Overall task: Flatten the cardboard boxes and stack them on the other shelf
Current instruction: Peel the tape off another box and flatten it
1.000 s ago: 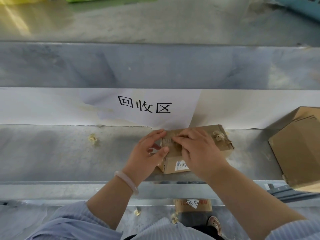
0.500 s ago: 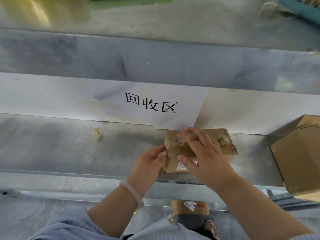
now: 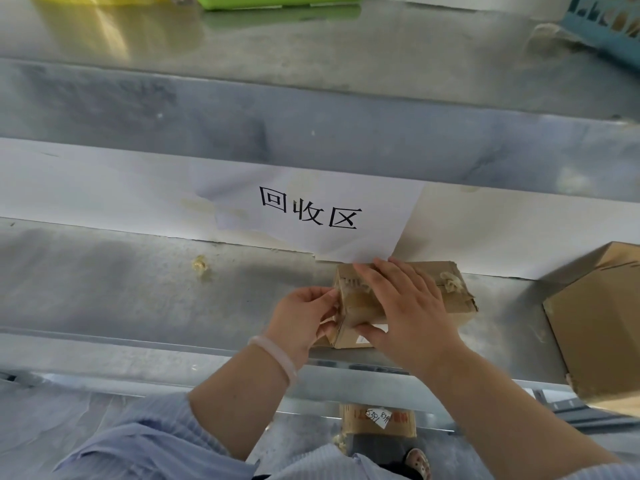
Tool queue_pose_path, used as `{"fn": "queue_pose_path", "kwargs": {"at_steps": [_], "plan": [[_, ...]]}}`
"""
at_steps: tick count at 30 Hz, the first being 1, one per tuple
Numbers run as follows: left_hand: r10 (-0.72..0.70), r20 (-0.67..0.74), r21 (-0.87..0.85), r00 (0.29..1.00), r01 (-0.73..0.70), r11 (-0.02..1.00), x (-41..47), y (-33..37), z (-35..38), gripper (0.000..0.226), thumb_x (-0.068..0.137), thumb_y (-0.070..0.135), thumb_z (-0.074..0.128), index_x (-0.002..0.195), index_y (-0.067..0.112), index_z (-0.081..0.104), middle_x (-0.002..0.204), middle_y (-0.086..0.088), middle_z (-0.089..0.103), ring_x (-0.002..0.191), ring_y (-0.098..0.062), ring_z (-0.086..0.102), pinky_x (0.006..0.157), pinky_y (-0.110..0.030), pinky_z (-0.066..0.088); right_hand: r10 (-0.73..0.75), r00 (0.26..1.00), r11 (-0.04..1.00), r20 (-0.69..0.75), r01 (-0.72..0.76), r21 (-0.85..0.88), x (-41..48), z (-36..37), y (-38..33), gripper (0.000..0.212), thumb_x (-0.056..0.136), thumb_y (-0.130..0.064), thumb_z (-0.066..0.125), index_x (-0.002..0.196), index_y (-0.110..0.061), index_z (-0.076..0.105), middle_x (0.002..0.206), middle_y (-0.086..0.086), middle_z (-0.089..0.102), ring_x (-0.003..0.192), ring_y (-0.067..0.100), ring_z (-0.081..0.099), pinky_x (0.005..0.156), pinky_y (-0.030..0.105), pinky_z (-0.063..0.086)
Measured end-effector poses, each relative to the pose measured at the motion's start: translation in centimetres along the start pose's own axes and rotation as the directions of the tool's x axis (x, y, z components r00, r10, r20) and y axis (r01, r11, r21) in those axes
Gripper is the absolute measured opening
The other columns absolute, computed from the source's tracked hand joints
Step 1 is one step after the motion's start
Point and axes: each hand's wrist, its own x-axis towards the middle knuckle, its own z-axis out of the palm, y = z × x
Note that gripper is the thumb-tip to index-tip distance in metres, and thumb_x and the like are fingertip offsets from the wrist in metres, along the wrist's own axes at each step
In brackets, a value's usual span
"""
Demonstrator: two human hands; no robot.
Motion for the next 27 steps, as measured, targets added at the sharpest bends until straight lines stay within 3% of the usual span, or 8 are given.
{"fn": "queue_pose_path", "kwargs": {"at_steps": [9,15,18,21,24,27], "plan": [[-0.009,-0.023,0.117,1.0,0.012,0.993,0.3,0.8,-0.3,0.022,0.097,0.009,0.053,0.076,0.008,0.059,0.056,0.001,0.06,0.053,-0.008,0.057,0.057,-0.023,0.053,-0.031,0.999,0.999,-0.022,0.03,-0.018,-0.1,0.3,0.3,0.081,0.063,-0.052,0.081,0.135,-0.026,0.055,0.135,0.006,0.056,0.128,0.028,0.051,0.108,0.049,0.037],[0.005,0.015,0.055,1.0,-0.006,0.998,-0.3,2.9,-0.9,0.019,0.093,0.006,0.058,0.075,0.009,0.064,0.061,-0.001,0.063,0.057,-0.009,0.06,0.066,-0.027,0.054,-0.018,1.0,1.0,-0.006,0.018,-0.026,-0.1,0.5,0.3,0.081,0.064,-0.053,0.081,0.136,-0.028,0.054,0.136,0.004,0.055,0.13,0.027,0.049,0.11,0.049,0.036],[0.008,0.043,-0.011,0.999,-0.008,1.0,-0.7,3.2,-0.6,0.018,0.09,0.007,0.062,0.074,0.01,0.069,0.066,-0.003,0.065,0.061,-0.011,0.062,0.064,-0.025,0.057,-0.005,0.998,1.0,0.055,0.005,0.001,0.0,0.3,0.2,0.081,0.069,-0.064,0.068,0.14,-0.033,0.047,0.144,0.002,0.048,0.137,0.024,0.04,0.115,0.044,0.024],[0.051,0.066,-0.019,0.997,-0.05,0.999,-1.0,3.3,-0.1,0.013,0.09,0.007,0.061,0.082,0.007,0.071,0.07,-0.005,0.067,0.064,-0.012,0.062,0.061,-0.024,0.056,0.073,0.992,0.98,0.101,-0.09,0.176,0.4,-0.4,0.1,0.077,0.075,-0.078,0.039,0.142,-0.041,0.042,0.153,-0.006,0.037,0.145,0.015,0.025,0.119,0.035,0.008],[0.064,0.094,0.015,0.994,-0.066,0.998,-0.9,3.5,0.2,0.016,0.093,0.004,0.056,0.092,0.007,0.072,0.076,-0.004,0.07,0.068,-0.011,0.065,0.065,-0.025,0.056,0.181,0.982,0.896,0.062,-0.19,0.401,1.1,-1.0,-0.1,0.046,0.089,-0.062,0.044,0.128,-0.042,0.057,0.146,-0.009,0.046,0.142,0.007,0.027,0.118,0.032,0.011],[0.066,0.111,0.066,0.992,-0.074,0.995,-0.8,3.3,0.5,0.023,0.096,0.002,0.05,0.094,0.01,0.072,0.08,-0.004,0.073,0.07,-0.01,0.066,0.067,-0.024,0.055,0.29,0.954,0.79,0.07,-0.28,0.545,1.4,-1.4,-0.5,0.024,0.079,-0.059,0.057,0.095,-0.047,0.069,0.132,-0.017,0.057,0.135,0.001,0.033,0.116,0.035,0.021]]}}
